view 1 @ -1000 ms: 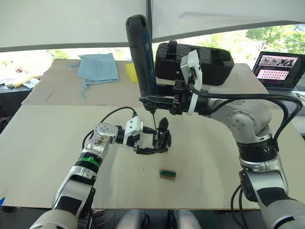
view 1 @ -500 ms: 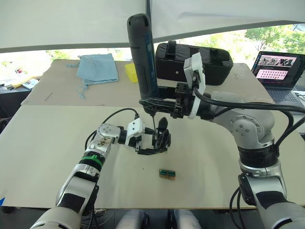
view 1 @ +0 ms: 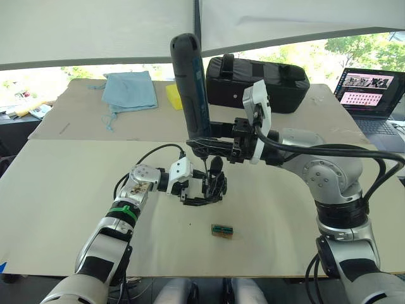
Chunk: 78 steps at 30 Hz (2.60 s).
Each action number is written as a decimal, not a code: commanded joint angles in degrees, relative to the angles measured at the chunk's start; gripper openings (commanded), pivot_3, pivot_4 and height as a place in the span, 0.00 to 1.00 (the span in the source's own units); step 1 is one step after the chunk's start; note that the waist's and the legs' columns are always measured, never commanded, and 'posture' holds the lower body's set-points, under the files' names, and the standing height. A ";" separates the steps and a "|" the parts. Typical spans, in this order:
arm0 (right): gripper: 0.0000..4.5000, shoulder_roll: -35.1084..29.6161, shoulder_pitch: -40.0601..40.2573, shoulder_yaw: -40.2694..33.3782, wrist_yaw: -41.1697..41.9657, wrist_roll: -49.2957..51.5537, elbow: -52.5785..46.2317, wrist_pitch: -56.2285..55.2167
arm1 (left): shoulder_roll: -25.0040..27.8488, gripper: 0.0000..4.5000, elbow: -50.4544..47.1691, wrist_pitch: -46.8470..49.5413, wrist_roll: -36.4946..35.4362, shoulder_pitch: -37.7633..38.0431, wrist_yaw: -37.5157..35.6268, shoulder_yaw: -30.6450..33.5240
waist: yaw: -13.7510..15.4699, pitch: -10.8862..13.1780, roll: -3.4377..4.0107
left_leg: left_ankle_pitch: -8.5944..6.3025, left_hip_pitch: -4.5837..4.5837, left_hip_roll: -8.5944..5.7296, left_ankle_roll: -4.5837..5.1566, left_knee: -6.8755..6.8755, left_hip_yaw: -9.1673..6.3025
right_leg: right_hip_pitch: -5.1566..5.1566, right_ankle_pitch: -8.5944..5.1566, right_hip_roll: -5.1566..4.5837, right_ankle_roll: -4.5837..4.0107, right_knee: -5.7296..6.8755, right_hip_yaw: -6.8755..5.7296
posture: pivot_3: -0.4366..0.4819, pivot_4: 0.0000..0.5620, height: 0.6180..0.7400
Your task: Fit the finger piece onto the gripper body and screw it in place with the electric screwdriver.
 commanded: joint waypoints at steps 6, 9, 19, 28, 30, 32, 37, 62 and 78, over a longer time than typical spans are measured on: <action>0.43 0.50 -0.40 -2.05 1.61 -0.90 -2.79 -2.88 | 0.12 1.00 -1.38 -0.21 -0.19 -1.42 -0.72 0.63 | -0.01 0.00 0.00 | 0.00 0.00 0.00 0.00 0.00 0.00 | 0.00 0.00 0.00 0.00 0.00 0.00 | 0.48 0.27 0.99; 0.43 0.77 -0.32 -2.19 1.67 -1.15 -2.86 -2.85 | 0.30 1.00 -1.60 -0.18 -0.17 -1.19 -1.03 0.59 | -0.01 0.00 0.00 | 0.00 0.00 0.00 0.00 0.00 0.00 | 0.00 0.00 0.00 0.00 0.00 0.00 | 0.48 0.27 0.99; 0.43 1.40 -0.63 -2.20 2.39 -2.36 -2.32 -3.50 | 0.11 1.00 -1.67 -0.30 -0.09 -1.02 -0.94 0.58 | -0.01 0.00 0.00 | 0.00 0.00 0.00 0.00 0.00 0.00 | 0.00 0.00 0.01 0.00 0.00 -0.01 | 0.48 0.27 0.99; 0.43 1.51 -0.23 -2.08 2.66 -2.44 -2.27 -3.56 | 0.37 1.00 -2.54 -0.28 0.01 -0.35 -0.94 0.41 | -0.02 0.00 0.00 | 0.00 0.01 0.00 0.00 0.00 0.00 | 0.00 0.00 0.02 0.00 0.00 -0.01 | 0.48 0.27 0.99; 0.43 1.55 -0.09 -2.11 2.67 -2.40 -2.37 -3.62 | 0.38 1.00 -2.66 -0.23 -0.01 -0.29 -0.91 0.42 | -0.01 0.00 0.00 | 0.00 0.01 0.00 0.00 0.00 0.00 | 0.00 0.00 0.02 0.00 0.00 -0.01 | 0.48 0.27 0.99; 0.43 1.69 -0.04 -2.15 2.53 -2.42 -2.34 -3.70 | 0.49 1.00 -3.07 -0.03 -0.09 -0.12 -1.01 0.42 | -0.02 0.00 0.00 | 0.00 0.01 0.00 0.00 0.00 0.00 | 0.00 0.00 0.02 0.00 0.00 -0.01 | 0.48 0.27 0.99; 0.43 1.64 0.30 -1.92 2.63 -2.62 -2.48 -3.69 | 0.80 1.00 -3.55 -0.07 -0.14 0.37 -1.22 0.39 | -0.03 0.00 0.00 | 0.00 0.01 0.00 0.00 0.00 0.00 | 0.00 0.00 0.02 0.00 0.00 -0.01 | 0.48 0.27 0.99; 0.43 0.77 2.99 -0.44 5.34 -6.30 -2.38 -7.59 | -0.73 1.00 -3.27 2.22 0.04 0.35 0.83 0.34 | 0.04 0.00 0.00 | 0.00 0.02 -0.01 0.00 0.02 0.00 | 0.02 0.00 0.05 0.00 0.00 -0.04 | 0.48 0.27 0.99; 0.43 -2.19 6.38 2.03 10.78 -11.15 0.21 -11.66 | -3.98 0.52 1.92 1.63 0.34 -1.12 3.42 0.97 | 0.27 -0.02 -0.03 | 0.00 0.20 -0.07 0.00 0.09 0.00 | 0.15 0.00 -0.08 0.01 -0.04 0.00 | 0.48 0.27 0.99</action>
